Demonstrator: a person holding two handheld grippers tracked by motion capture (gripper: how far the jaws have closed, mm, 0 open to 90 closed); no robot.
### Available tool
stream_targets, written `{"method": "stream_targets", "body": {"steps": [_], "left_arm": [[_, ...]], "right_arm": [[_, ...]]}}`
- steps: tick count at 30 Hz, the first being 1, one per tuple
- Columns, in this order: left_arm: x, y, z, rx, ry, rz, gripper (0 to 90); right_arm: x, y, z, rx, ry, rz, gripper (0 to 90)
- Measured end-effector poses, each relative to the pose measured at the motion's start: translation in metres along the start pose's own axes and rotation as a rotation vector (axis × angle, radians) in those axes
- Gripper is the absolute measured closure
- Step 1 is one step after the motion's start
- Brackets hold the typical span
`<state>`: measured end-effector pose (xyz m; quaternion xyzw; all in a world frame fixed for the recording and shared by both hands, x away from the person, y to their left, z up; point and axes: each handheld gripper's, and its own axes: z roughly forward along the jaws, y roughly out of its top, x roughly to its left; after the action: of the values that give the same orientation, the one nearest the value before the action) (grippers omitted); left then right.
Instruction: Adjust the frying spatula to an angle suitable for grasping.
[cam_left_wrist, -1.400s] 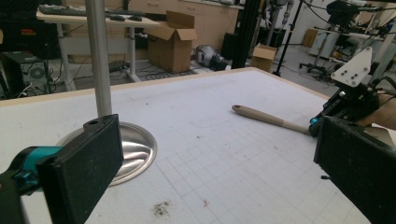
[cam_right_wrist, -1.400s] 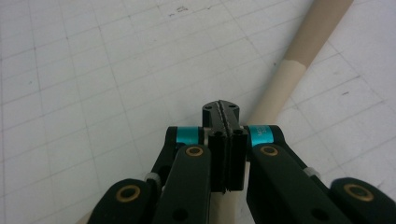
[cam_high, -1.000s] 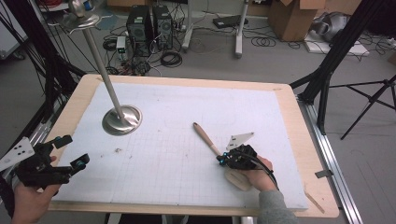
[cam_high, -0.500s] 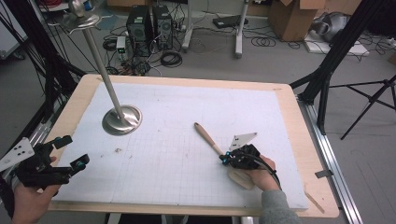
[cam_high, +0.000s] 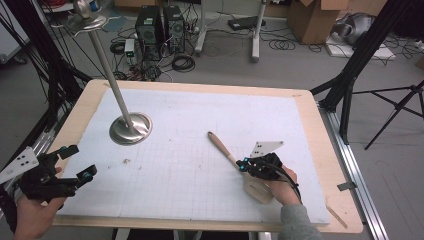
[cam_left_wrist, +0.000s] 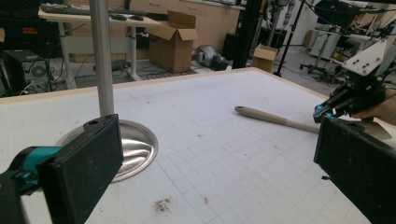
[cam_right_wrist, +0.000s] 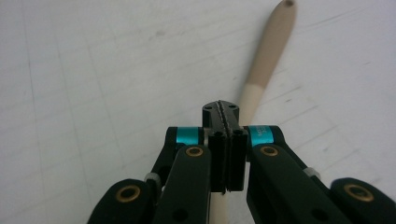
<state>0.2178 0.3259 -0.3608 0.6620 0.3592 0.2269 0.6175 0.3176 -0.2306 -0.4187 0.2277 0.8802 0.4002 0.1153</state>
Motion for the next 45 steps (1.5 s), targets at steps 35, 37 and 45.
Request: {"method": "stream_targets", "body": {"steps": [35, 37, 45], "left_arm": [[0.003, -0.002, 0.005, -0.002, -0.017, -0.003, 1.7], [0.004, -0.003, 0.005, 0.000, -0.015, -0.005, 1.7], [0.001, -0.003, 0.004, 0.008, -0.015, 0.005, 1.7]], "right_arm": [[0.020, 0.022, -0.033, -0.270, -0.187, 0.168, 27.4], [0.019, 0.023, -0.030, -0.261, -0.196, 0.171, 27.4], [0.021, 0.026, -0.023, -0.253, -0.207, 0.178, 27.4]]}}
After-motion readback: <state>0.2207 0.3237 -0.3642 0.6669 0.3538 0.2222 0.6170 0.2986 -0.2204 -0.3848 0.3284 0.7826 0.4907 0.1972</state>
